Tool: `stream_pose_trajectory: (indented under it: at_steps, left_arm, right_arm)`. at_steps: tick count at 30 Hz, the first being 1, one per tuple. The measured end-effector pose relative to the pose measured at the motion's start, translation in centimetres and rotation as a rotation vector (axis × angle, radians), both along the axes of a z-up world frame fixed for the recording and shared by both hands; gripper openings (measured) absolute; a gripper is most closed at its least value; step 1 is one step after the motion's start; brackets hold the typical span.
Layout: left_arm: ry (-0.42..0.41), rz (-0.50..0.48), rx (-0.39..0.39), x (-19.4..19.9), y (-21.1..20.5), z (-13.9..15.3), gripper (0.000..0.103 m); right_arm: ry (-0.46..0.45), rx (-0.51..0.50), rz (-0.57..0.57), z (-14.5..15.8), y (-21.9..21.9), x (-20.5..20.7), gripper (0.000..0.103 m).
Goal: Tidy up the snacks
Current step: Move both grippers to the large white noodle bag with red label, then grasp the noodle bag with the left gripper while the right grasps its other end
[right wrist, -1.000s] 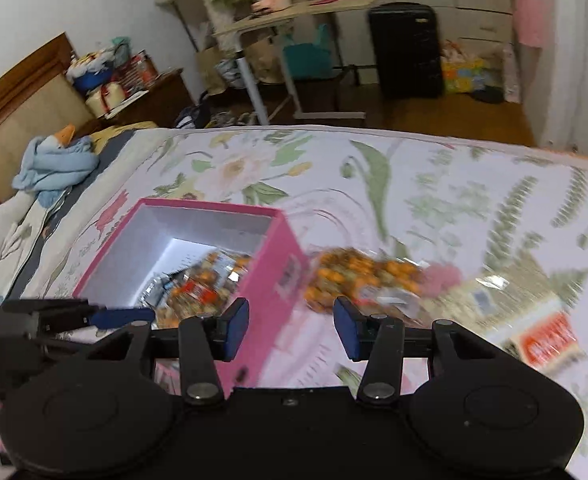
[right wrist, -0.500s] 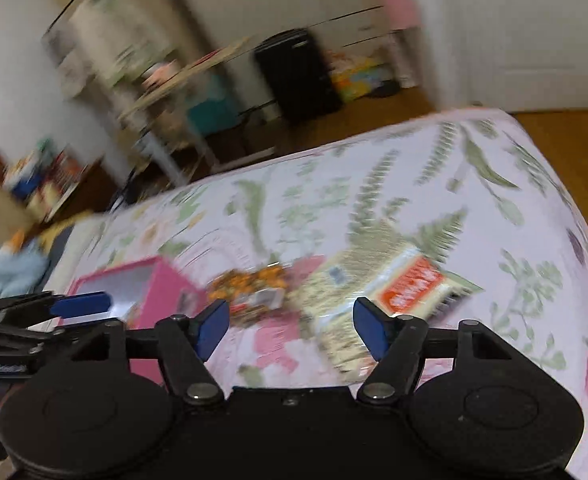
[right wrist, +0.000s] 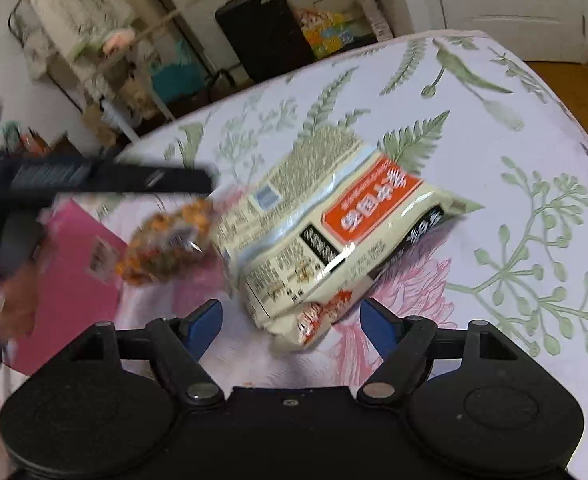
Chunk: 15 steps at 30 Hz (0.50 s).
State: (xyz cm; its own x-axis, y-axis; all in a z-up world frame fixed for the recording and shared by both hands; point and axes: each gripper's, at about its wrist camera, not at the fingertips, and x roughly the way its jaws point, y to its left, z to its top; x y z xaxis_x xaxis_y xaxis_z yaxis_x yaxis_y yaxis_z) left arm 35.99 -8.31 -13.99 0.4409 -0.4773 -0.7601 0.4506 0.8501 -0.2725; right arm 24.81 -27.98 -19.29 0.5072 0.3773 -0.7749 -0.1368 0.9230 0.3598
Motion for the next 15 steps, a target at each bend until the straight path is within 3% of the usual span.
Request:
stream_pose_trajectory:
  at_steps: [5, 8, 12, 15]
  left_arm:
    - [0.035, -0.023, 0.001, 2.2, -1.9, -2.4, 0.07]
    - [-0.019, 0.008, 0.03, 2.8, -2.8, -3.2, 0.07]
    - [0.045, -0.001, 0.001, 3.8, -3.3, -3.7, 0.07]
    - [0.08, 0.021, -0.019, 3.8, -3.1, -3.8, 0.07]
  right_arm:
    - [0.003, -0.067, 0.05, -1.8, 1.7, 0.4, 0.081]
    - [-0.04, -0.133, 0.098, -2.2, 3.3, 0.1, 0.082]
    - [-0.085, -0.252, 0.138, -2.2, 4.6, -0.6, 0.086]
    - [-0.115, -0.327, 0.095, -1.6, 3.8, -0.5, 0.086]
